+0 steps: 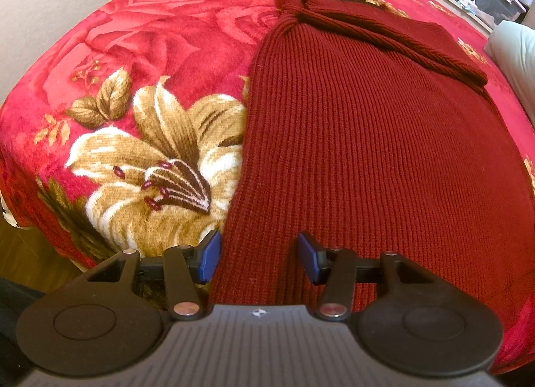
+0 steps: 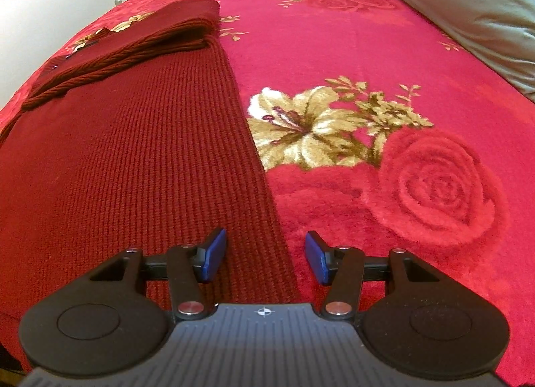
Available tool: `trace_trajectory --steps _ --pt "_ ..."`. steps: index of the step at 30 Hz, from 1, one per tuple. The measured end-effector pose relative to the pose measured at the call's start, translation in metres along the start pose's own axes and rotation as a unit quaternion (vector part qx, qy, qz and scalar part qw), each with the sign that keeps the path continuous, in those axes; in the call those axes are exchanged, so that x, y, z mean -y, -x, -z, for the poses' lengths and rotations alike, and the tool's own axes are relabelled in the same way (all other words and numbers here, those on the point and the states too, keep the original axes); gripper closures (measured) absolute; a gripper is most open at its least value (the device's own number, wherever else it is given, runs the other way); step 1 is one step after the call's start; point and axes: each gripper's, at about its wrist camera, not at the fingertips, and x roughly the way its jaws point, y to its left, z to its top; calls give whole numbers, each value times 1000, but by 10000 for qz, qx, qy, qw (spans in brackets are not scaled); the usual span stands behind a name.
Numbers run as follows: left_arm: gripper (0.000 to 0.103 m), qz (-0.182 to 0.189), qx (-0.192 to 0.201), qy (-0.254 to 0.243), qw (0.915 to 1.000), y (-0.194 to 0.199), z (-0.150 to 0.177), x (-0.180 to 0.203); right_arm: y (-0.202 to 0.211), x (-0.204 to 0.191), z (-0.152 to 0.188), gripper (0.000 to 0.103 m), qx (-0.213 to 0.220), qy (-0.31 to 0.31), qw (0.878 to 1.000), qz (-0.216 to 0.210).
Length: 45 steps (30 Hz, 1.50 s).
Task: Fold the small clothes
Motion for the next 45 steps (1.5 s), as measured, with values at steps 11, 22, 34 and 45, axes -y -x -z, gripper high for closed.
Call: trace_trajectory --steps 11,22,34,45 --pt "48 31 -14 21 10000 0 1 -1 4 -6 1 78 -11 99 9993 -353" --pt "78 502 34 341 9981 10 9 -14 7 7 1 72 -163 -310 9980 -525" --pt "95 531 357 122 9979 19 8 -7 11 -3 0 81 -100 152 9988 -459" --pt "90 494 14 116 9987 6 10 -5 10 -4 0 81 -117 179 9988 -439"
